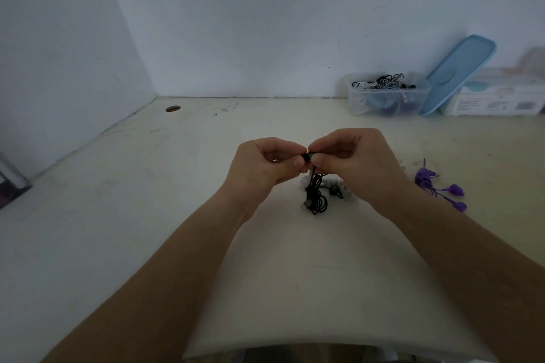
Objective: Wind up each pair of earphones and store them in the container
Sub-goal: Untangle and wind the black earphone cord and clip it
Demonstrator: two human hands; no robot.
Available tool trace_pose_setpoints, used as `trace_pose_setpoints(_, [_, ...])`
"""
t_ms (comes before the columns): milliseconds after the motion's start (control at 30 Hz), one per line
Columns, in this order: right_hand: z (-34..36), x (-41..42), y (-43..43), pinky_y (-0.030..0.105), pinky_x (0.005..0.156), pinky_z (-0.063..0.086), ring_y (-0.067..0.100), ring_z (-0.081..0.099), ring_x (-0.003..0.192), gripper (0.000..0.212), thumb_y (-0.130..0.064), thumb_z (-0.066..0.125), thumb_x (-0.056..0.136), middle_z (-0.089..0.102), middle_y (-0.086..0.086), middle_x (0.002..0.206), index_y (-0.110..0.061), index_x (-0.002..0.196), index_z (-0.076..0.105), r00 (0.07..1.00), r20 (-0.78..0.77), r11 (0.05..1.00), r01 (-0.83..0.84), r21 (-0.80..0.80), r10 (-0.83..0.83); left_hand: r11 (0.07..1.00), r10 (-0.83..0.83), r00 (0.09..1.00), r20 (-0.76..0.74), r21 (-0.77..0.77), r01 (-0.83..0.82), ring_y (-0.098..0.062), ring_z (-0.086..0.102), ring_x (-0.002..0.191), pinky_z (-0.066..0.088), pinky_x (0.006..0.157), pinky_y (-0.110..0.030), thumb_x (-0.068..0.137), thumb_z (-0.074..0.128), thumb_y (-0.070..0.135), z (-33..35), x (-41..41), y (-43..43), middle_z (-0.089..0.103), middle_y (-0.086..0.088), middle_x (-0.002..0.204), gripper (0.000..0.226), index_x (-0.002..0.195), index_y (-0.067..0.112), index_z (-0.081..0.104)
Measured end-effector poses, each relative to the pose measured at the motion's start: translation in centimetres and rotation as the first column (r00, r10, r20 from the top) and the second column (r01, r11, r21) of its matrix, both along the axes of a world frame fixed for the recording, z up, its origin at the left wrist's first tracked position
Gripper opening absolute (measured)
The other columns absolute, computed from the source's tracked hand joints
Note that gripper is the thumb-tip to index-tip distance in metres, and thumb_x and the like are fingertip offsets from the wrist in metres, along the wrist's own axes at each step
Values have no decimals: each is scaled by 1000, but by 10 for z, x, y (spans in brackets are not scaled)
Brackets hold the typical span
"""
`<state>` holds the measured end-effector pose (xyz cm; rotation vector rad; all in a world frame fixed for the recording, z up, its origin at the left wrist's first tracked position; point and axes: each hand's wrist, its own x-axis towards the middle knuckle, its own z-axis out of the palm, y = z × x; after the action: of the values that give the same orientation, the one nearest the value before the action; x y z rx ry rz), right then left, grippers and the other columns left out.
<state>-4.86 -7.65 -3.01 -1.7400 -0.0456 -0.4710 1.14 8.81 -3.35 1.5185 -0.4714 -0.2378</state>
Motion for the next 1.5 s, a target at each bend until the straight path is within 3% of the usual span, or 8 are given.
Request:
trace_pose_setpoints(300, [1, 0, -1, 24, 69, 60, 17, 74, 67, 20, 12, 71, 81, 76, 6, 72, -8, 84, 73, 999, -28, 999, -23, 39, 24, 999, -35, 997, -68, -33, 32, -22, 73, 78, 57, 75, -25, 84, 68, -9, 0, 1, 0, 75, -11, 79, 18, 88, 8, 73])
trace_pose_setpoints(433, [3, -2, -1, 25, 71, 60, 17, 75, 71, 22, 11, 73, 80, 76, 7, 77, -10, 83, 73, 1000, 10, 997, -17, -80, 18, 995, -81, 987, -140, -64, 73, -20, 73, 78, 57, 74, -23, 84, 66, -9, 2, 1, 3, 75, -12, 82, 17, 90, 6, 73])
trace_pose_setpoints(633, [5, 0, -1, 28, 76, 60, 7, 74, 72, 31, 3, 77, 78, 76, -3, 75, -28, 78, 73, 996, 76, 947, 68, -314, -46, 997, -61, 988, -142, -50, 55, -22, 73, 78, 59, 78, -25, 83, 67, -9, 3, 1, 5, 75, -14, 82, 19, 85, 8, 75])
trace_pose_setpoints(900, [6, 1, 1, 20, 72, 58, 2, 71, 68, 27, 0, 78, 76, 74, -10, 72, -27, 78, 74, 991, 99, 910, 126, -394, -95, 1000, 6, 998, -58, 8, -6, -26, 75, 80, 59, 76, -26, 83, 70, -8, 2, -1, 3, 76, -14, 82, 14, 91, 4, 73])
trace_pose_setpoints(1067, [5, 2, 2, 24, 74, 59, 5, 73, 70, 23, 1, 78, 77, 76, -3, 74, -22, 80, 76, 991, 79, 941, 127, -314, -107, 999, 31, 999, 45, 21, -32, -23, 74, 77, 58, 74, -25, 84, 70, -8, 2, -2, 1, 75, -16, 81, 15, 91, 4, 73])
trace_pose_setpoints(1267, [5, 2, -1, 31, 77, 62, 21, 75, 74, 23, 10, 73, 80, 77, 9, 78, -12, 83, 74, 1000, -4, 999, -7, -50, 7, 998, -46, 998, -50, -43, 44, -24, 73, 80, 57, 77, -25, 85, 67, -8, 4, 1, 4, 75, -13, 84, 18, 89, 8, 75])
trace_pose_setpoints(1367, [6, 2, -2, 26, 74, 61, 18, 75, 71, 22, 12, 72, 80, 76, 8, 78, -9, 84, 74, 999, -9, 999, -34, -41, 33, 999, -51, 997, -52, -22, 50, -24, 74, 81, 57, 77, -25, 85, 68, -8, 4, 2, 5, 75, -14, 84, 18, 88, 9, 75])
trace_pose_setpoints(1500, [5, 3, -3, 32, 76, 62, 19, 75, 71, 23, 10, 75, 78, 76, 7, 77, -13, 82, 74, 1000, 12, 993, -8, -121, 10, 1000, -13, 1000, 11, 23, 13, -24, 74, 77, 58, 75, -27, 85, 68, -8, 1, 2, 3, 75, -12, 79, 19, 86, 10, 73])
